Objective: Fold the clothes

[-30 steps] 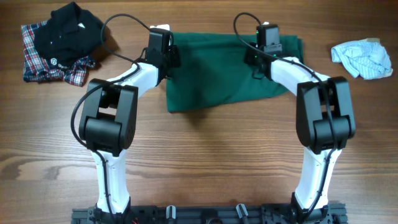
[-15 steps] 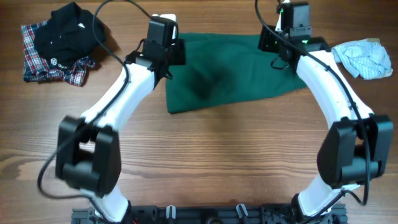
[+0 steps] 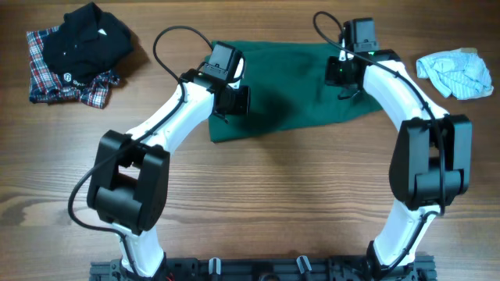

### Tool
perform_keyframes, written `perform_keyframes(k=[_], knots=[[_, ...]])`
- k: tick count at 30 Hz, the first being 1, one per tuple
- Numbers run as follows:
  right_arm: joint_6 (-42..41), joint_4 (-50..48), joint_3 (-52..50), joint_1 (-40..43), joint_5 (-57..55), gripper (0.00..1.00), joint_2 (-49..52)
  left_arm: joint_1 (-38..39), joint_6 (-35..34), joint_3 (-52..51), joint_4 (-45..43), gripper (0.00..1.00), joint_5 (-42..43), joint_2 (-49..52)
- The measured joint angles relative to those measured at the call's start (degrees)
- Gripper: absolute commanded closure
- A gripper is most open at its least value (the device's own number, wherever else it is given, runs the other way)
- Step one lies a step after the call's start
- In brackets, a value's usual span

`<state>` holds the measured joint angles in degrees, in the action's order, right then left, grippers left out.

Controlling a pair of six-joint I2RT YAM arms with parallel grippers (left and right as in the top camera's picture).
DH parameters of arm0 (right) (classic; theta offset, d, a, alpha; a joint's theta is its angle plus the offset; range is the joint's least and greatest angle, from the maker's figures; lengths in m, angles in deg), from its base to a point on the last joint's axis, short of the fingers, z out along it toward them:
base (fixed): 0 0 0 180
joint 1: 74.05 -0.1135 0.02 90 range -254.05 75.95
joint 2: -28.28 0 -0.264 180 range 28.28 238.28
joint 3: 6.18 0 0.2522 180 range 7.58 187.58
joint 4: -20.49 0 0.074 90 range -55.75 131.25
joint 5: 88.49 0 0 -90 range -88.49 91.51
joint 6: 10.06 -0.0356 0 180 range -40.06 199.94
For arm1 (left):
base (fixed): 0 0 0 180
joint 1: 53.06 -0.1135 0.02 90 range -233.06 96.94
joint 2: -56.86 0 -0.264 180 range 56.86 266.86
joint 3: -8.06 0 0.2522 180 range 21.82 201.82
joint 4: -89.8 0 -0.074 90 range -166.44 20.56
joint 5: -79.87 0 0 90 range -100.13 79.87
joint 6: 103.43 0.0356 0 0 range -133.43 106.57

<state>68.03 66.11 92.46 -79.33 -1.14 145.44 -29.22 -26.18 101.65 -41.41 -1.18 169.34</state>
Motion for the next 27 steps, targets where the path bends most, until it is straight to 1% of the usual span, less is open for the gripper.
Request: perform_keyframes(k=[4, 10, 19, 23, 27], knots=[[-0.22, 0.92, 0.0, 3.72, -0.44, 0.86, 1.81, 0.0, -0.02, 0.0, 0.17, 0.84, 1.66, 1.36], [-0.22, 1.6, 0.0, 7.08, -0.63, 0.85, 3.43, 0.0, 0.0, 0.0, 0.15, 0.81, 2.1, 2.84], [-0.83, 1.7, 0.02, 8.85, -1.25, 0.85, 5.09, -0.02, 0.0, 0.0, -0.72, 0.82, 1.18, 5.75], [-2.91, 3.34, 0.17, 9.51, -3.76, 0.85, 5.09, -0.57, 0.0, 0.0, -1.22, 0.77, -0.24, 6.56], [-3.74, 4.96, 0.46, 9.51, -4.46, 0.81, 5.09, -1.25, 0.0, 0.04, -1.95, 0.76, -0.85, 6.56]])
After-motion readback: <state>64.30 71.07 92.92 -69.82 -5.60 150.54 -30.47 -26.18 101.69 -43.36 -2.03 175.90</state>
